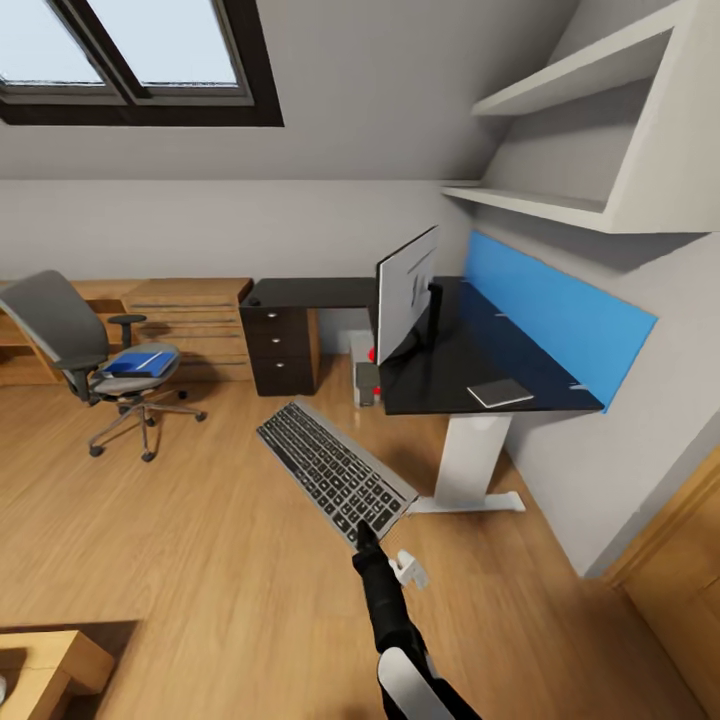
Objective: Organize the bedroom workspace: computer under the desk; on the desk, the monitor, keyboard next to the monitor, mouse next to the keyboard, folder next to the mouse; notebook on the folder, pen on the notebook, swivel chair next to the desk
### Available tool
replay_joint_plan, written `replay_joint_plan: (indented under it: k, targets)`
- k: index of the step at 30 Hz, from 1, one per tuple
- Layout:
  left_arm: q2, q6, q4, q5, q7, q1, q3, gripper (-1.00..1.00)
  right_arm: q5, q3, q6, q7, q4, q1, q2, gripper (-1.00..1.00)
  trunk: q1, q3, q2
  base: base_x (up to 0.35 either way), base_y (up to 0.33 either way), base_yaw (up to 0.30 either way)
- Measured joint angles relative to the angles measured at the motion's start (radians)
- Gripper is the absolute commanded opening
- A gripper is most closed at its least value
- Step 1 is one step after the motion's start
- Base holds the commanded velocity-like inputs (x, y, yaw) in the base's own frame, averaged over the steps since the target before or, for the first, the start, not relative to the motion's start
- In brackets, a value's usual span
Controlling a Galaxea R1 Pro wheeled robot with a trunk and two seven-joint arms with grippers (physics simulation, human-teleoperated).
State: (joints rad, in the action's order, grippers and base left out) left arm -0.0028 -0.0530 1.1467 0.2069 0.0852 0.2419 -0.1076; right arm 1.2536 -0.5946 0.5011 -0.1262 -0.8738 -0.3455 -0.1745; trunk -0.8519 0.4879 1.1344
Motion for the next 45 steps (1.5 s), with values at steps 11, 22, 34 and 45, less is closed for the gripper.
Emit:
replay_joint_plan:
  k: [11,22,34,45]
  targets:
    - [0.0,0.007,0.0,0.0,-0.006,0.0,0.001,1.0,0.07,0.007,0.0,-0.025,0.0,0.0,0.0,-1.0,0.007,-0.006,-0.014,0.226,0.234,0.0]
    - [0.0,0.005,0.001,0.001,-0.003,0.0,0.003,1.0,0.065,0.018,0.001,-0.024,0.004,0.0,0.0,-1.0,0.034,-0.028,-0.063,0.034,0.028,0.0]
    - [0.001,0.002,0.001,0.011,-0.002,0.0,-0.017,1.0,0.066,0.019,0.001,-0.024,0.007,0.0,0.0,-1.0,0.08,-0.066,-0.147,0.137,0.0,0.0]
    - [0.003,0.002,0.001,0.014,-0.002,0.0,-0.022,1.0,0.068,0.031,0.002,-0.024,0.008,0.0,0.0,-1.0,0.122,-0.101,-0.224,-0.256,0.129,0.0]
